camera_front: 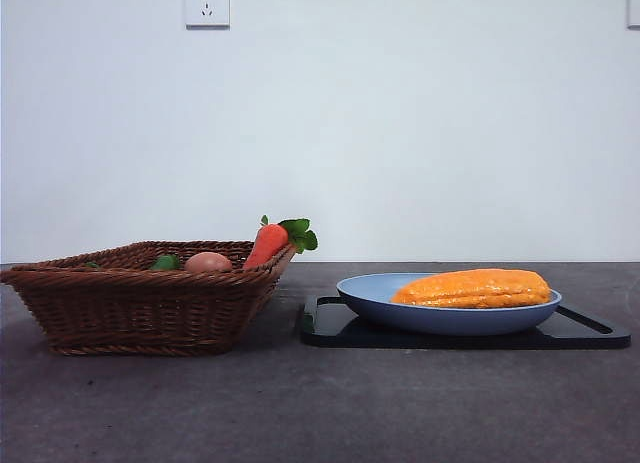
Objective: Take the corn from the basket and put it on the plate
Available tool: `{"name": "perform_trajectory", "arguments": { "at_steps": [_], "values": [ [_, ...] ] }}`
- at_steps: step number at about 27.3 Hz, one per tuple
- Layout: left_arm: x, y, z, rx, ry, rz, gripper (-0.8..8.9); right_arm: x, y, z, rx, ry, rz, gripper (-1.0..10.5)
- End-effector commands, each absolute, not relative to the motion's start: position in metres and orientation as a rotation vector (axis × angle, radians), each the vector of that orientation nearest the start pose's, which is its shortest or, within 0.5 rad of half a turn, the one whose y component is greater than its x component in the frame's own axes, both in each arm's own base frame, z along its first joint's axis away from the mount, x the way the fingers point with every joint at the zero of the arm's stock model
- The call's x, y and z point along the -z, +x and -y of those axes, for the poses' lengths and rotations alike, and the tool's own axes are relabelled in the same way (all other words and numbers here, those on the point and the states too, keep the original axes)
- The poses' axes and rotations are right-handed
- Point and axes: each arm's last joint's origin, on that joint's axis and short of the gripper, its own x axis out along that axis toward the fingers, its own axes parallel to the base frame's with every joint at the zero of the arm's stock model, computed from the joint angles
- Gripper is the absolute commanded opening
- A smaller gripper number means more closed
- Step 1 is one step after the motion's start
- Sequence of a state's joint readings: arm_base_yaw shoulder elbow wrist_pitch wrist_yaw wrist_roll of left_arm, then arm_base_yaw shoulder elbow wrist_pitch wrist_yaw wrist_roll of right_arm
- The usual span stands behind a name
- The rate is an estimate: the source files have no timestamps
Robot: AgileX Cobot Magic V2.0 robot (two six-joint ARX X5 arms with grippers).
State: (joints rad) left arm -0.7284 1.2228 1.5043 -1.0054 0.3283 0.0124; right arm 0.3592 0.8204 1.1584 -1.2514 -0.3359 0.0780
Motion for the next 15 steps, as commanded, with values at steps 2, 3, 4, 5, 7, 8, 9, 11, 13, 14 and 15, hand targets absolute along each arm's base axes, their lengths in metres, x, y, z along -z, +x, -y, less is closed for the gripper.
{"name": "perform_trajectory", "arguments": {
  "at_steps": [2,3,4,5,7,8,9,11,13,14,15],
  "values": [
    [-0.4211,0.1579,0.1548,1.026,0.168,-0.699,0.06,-0.3627,0.1012,-0.0486,-0.605,0.072,-0.932,0.0],
    [-0.4211,0.1579,0.1548,1.026,0.168,-0.699,0.06,-0.363,0.1016,-0.0488,-0.606,0.073,-0.926,0.0],
    [-0.4211,0.1579,0.1548,1.026,0.168,-0.699,0.06,-0.3635,0.1017,-0.0488,-0.607,0.073,-0.919,0.0],
    [-0.4211,0.1579,0.1548,1.026,0.168,-0.699,0.06,-0.3642,0.1013,-0.0487,-0.609,0.073,-0.909,0.0],
    [-0.4211,0.1579,0.1548,1.026,0.168,-0.699,0.06,-0.3648,0.1017,-0.0488,-0.61,0.073,-0.9,0.0],
    [-0.4211,0.1579,0.1548,1.026,0.169,-0.699,0.06,-0.3649,0.1018,-0.0489,-0.61,0.073,-0.899,0.0],
    [-0.4211,0.1579,0.1548,1.026,0.168,-0.699,0.06,-0.3649,0.1018,-0.0489,-0.61,0.073,-0.899,0.0],
    [-0.4211,0.1579,0.1548,1.026,0.168,-0.699,0.06,-0.3649,0.1018,-0.0489,-0.61,0.073,-0.899,0.0],
    [-0.4212,0.1579,0.1548,1.027,0.168,-0.699,0.06,-0.3648,0.1019,-0.0489,-0.61,0.073,-0.9,0.0],
    [-0.4211,0.1579,0.1548,1.028,0.174,-0.697,0.06,-0.3648,0.1019,-0.0489,-0.61,0.073,-0.9,0.0],
    [-0.4215,0.1589,0.1542,1.018,0.205,-0.672,0.06,-0.3649,0.1018,-0.0488,-0.61,0.074,-0.899,0.0]
  ]
}}
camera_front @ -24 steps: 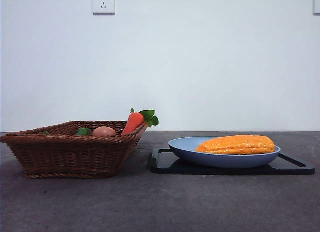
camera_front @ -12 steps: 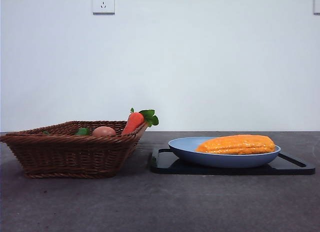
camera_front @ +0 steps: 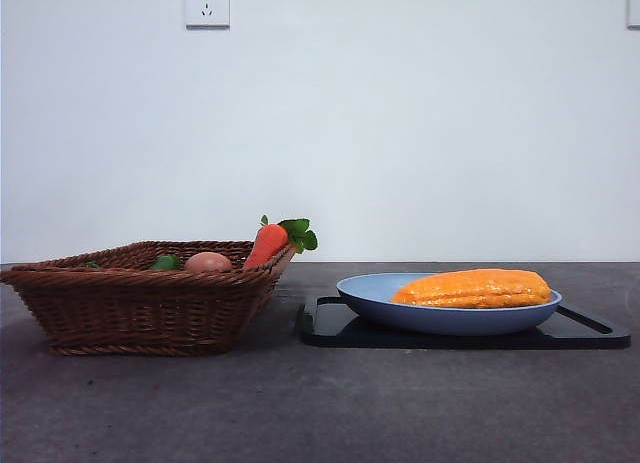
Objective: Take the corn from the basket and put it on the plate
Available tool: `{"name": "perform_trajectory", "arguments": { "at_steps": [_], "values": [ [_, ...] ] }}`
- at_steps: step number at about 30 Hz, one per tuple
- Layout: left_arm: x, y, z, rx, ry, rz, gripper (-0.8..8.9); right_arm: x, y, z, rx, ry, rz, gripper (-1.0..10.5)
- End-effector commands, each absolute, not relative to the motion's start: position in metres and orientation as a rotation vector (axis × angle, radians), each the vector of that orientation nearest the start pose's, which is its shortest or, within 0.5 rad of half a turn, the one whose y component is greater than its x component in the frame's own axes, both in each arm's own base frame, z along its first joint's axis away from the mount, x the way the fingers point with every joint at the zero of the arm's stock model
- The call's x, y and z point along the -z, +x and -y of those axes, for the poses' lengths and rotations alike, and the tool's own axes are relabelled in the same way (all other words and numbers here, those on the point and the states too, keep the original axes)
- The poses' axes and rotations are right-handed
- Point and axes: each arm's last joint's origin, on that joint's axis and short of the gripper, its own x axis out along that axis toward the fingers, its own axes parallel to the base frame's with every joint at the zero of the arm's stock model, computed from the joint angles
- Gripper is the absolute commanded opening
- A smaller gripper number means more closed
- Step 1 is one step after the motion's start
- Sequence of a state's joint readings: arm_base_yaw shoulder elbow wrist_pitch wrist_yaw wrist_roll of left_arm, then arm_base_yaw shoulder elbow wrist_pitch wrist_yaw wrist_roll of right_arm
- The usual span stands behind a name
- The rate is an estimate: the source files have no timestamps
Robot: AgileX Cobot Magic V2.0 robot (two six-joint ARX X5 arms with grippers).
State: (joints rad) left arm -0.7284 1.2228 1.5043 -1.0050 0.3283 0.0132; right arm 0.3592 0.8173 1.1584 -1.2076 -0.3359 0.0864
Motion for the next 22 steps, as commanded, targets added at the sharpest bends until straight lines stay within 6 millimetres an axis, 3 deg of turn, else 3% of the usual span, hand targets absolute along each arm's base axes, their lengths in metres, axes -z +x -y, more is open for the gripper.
{"name": "perform_trajectory", "arguments": {
  "at_steps": [1,6,12,16,22],
  "values": [
    [-0.423,0.159,0.151,0.999,0.248,-0.64,0.06,-0.365,0.102,-0.049,-0.61,0.073,-0.898,0.0],
    [-0.432,0.161,0.129,0.917,0.232,-0.576,0.06,-0.365,0.102,-0.049,-0.61,0.074,-0.896,0.0],
    [-0.436,0.159,0.094,0.794,0.267,-0.326,0.06,-0.365,0.102,-0.049,-0.61,0.074,-0.897,0.0],
    [-0.419,0.157,0.066,0.639,0.226,-0.106,0.06,-0.365,0.102,-0.049,-0.61,0.074,-0.896,0.0],
    [-0.371,0.143,0.033,0.43,0.224,0.078,0.06,-0.365,0.102,-0.049,-0.61,0.074,-0.897,0.0]
  ]
}}
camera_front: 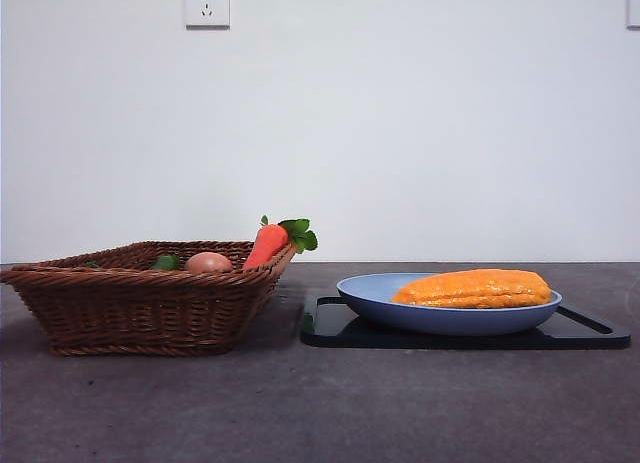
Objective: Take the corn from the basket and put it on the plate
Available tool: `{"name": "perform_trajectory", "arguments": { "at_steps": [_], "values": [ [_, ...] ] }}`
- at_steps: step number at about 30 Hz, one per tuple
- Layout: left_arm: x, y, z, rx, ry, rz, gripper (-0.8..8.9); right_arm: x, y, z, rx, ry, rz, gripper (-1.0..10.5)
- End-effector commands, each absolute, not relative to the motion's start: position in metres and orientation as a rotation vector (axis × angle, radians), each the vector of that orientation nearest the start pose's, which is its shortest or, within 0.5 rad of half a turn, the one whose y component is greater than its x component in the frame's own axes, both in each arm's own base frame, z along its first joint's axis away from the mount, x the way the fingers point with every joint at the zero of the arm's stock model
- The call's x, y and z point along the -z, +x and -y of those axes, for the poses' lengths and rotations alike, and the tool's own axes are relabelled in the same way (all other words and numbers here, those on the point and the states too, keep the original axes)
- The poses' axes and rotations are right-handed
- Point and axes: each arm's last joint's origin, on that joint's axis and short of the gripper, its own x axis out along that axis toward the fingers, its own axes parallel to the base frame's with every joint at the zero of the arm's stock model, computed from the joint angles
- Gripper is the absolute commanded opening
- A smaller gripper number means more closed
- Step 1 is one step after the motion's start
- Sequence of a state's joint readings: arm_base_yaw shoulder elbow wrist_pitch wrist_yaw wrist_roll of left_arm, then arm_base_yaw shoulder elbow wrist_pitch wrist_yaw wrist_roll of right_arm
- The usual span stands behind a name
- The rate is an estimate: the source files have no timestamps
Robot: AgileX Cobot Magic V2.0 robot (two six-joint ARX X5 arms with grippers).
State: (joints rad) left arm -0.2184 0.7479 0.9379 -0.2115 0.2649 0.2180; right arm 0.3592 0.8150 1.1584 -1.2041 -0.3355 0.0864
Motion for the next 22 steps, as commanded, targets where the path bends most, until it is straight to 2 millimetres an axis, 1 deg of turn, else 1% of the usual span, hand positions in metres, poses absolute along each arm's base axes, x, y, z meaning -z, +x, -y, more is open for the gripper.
{"name": "perform_trajectory", "arguments": {
  "at_steps": [1,6,8,13,17,22],
  "values": [
    [-0.358,0.14,0.028,0.383,0.225,0.091,0.06,-0.365,0.102,-0.049,-0.61,0.074,-0.897,0.0],
    [-0.305,0.127,0.014,0.241,0.225,0.09,0.06,-0.365,0.102,-0.049,-0.61,0.074,-0.897,0.0],
    [-0.283,0.122,0.011,0.208,0.224,0.073,0.06,-0.365,0.102,-0.049,-0.61,0.074,-0.896,0.0],
    [-0.238,0.113,0.007,0.169,0.212,0.026,0.06,-0.365,0.102,-0.049,-0.61,0.074,-0.897,0.0],
    [-0.211,0.108,0.005,0.157,0.169,-0.001,0.06,-0.365,0.102,-0.049,-0.61,0.074,-0.897,0.0],
    [-0.186,0.104,0.005,0.153,0.139,-0.019,0.06,-0.365,0.102,-0.049,-0.61,0.074,-0.897,0.0]
  ]
}}
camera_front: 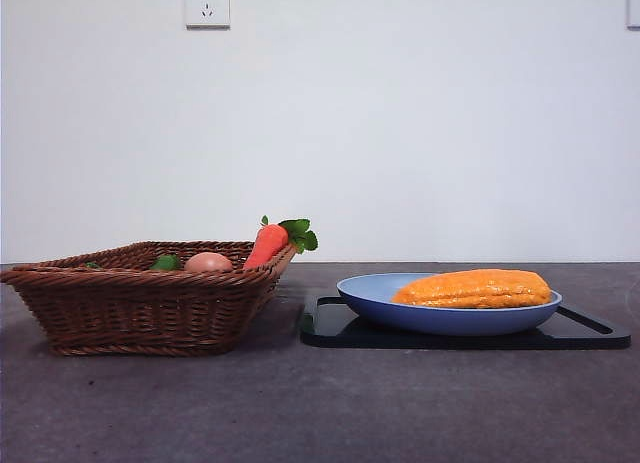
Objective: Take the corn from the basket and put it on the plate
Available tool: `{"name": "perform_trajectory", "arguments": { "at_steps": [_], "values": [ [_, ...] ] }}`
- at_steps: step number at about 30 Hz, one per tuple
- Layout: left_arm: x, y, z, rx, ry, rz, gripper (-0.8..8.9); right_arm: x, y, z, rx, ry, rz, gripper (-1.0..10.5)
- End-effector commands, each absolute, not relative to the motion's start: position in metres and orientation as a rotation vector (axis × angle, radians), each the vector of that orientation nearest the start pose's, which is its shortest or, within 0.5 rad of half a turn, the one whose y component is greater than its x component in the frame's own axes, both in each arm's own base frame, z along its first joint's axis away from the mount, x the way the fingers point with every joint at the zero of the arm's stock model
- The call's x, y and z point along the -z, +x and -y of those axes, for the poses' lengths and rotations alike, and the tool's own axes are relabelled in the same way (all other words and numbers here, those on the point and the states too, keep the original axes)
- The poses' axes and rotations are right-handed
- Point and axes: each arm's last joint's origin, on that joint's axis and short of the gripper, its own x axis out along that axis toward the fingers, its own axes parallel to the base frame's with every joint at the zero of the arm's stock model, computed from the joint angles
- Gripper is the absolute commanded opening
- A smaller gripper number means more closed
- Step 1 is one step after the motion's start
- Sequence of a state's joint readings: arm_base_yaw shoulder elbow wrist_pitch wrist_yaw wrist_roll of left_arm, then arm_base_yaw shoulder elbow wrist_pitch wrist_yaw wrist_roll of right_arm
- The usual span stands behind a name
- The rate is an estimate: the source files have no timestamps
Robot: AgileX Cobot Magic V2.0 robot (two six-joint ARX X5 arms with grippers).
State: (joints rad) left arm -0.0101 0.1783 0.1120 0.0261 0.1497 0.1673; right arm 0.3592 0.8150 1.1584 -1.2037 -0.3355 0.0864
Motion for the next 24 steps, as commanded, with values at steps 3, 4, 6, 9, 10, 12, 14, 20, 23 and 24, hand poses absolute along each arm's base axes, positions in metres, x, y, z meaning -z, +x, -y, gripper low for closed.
{"name": "perform_trajectory", "arguments": {
  "at_steps": [3,4,6,9,10,12,14,20,23,24],
  "values": [
    [-0.176,0.102,0.005,0.154,0.136,-0.033,0.06,-0.365,0.102,-0.049,-0.61,0.074,-0.897,0.0],
    [-0.174,0.101,0.005,0.155,0.136,-0.042,0.06,-0.365,0.102,-0.049,-0.61,0.074,-0.897,0.0],
    [-0.169,0.099,0.005,0.157,0.134,-0.068,0.06,-0.365,0.102,-0.049,-0.61,0.074,-0.897,0.0],
    [-0.165,0.097,0.005,0.159,0.132,-0.1,0.06,-0.365,0.102,-0.049,-0.61,0.074,-0.897,0.0],
    [-0.164,0.096,0.005,0.159,0.131,-0.11,0.06,-0.365,0.102,-0.049,-0.61,0.074,-0.897,0.0],
    [-0.161,0.095,0.005,0.161,0.129,-0.13,0.06,-0.365,0.102,-0.049,-0.61,0.074,-0.897,0.0],
    [-0.158,0.094,0.005,0.162,0.125,-0.144,0.06,-0.365,0.102,-0.049,-0.61,0.074,-0.897,0.0],
    [-0.148,0.095,0.005,0.159,0.071,-0.175,0.06,-0.365,0.102,-0.049,-0.61,0.074,-0.897,0.0],
    [-0.148,0.095,0.005,0.159,0.071,-0.176,0.06,-0.365,0.102,-0.049,-0.61,0.074,-0.897,0.0],
    [-0.148,0.095,0.005,0.16,0.072,-0.176,0.06,-0.365,0.102,-0.049,-0.61,0.074,-0.897,0.0]
  ]
}}
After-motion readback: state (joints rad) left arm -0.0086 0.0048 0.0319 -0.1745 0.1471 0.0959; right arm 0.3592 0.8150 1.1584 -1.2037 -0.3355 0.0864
